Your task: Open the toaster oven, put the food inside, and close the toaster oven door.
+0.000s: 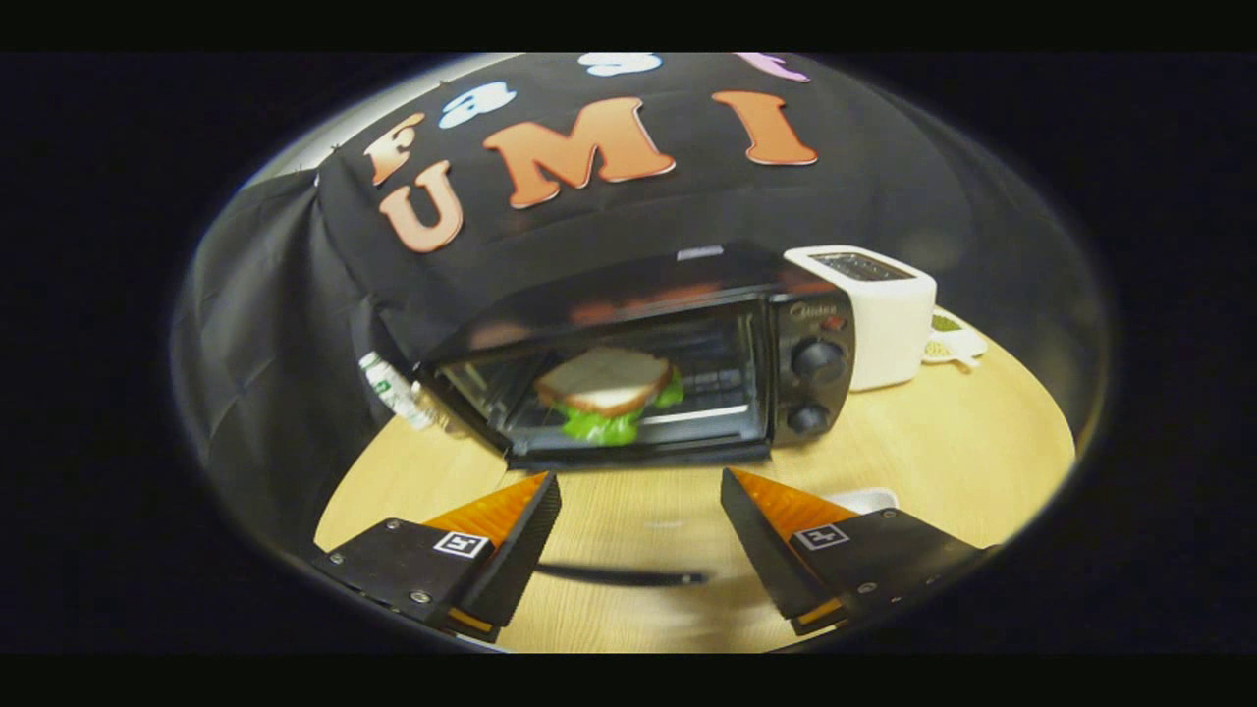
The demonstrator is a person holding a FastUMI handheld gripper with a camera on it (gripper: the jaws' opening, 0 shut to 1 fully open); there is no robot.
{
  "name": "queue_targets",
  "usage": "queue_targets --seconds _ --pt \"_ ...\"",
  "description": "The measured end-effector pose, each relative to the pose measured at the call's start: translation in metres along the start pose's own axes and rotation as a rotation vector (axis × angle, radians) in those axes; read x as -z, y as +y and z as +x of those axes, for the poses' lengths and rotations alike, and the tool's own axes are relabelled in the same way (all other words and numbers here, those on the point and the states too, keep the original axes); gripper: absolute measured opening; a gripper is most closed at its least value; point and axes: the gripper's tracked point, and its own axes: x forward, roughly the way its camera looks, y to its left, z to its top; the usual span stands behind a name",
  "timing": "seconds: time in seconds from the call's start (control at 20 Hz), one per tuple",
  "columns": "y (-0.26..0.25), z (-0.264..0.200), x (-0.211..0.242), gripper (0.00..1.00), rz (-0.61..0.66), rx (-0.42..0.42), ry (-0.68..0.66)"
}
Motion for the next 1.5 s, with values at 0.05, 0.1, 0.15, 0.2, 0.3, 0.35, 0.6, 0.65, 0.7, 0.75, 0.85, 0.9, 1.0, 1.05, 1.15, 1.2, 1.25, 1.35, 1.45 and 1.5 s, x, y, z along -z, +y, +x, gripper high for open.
queue_targets --seconds 0.05,0.1,0.15,0.2,0.3,0.35,0.6,0.65,0.7,0.75,0.85,0.9,1.0,1.05,1.15,1.2,1.25,1.35,1.45,1.5 --pt "0.004 -0.005 0.017 0.97 -0.005 -0.006 0.041" --pt "0.011 -0.010 0.031 0.96 -0.008 -0.028 0.077" --pt "0.014 -0.016 0.045 0.96 -0.016 -0.036 0.119" --pt "0.018 -0.017 0.058 0.96 -0.020 -0.037 0.152" --pt "0.026 -0.023 0.081 0.96 -0.020 -0.038 0.216" --pt "0.030 -0.024 0.093 0.96 -0.032 -0.042 0.243" --pt "0.032 -0.004 0.141 0.96 -0.075 -0.011 0.391" --pt "0.034 0.002 0.136 0.95 -0.080 -0.001 0.371" --pt "0.039 0.014 0.129 0.93 -0.091 -0.002 0.347" --pt "0.038 0.019 0.131 0.91 -0.102 0.016 0.375" --pt "0.047 0.031 0.118 0.89 -0.086 0.010 0.341" --pt "0.047 0.035 0.108 0.89 -0.079 0.019 0.319" --pt "0.047 0.043 0.072 0.88 -0.060 0.033 0.239" --pt "0.045 0.047 0.056 0.88 -0.060 0.041 0.199" --pt "0.038 0.052 0.032 0.88 -0.043 0.058 0.167" --pt "0.036 0.056 0.020 0.88 -0.018 0.067 0.154" --pt "0.035 0.059 0.009 0.88 0.004 0.073 0.139" --pt "0.032 0.065 -0.015 0.88 0.026 0.081 0.097" --pt "0.032 0.067 -0.036 0.88 0.021 0.085 0.066" --pt "0.030 0.068 -0.045 0.88 0.018 0.085 0.045"
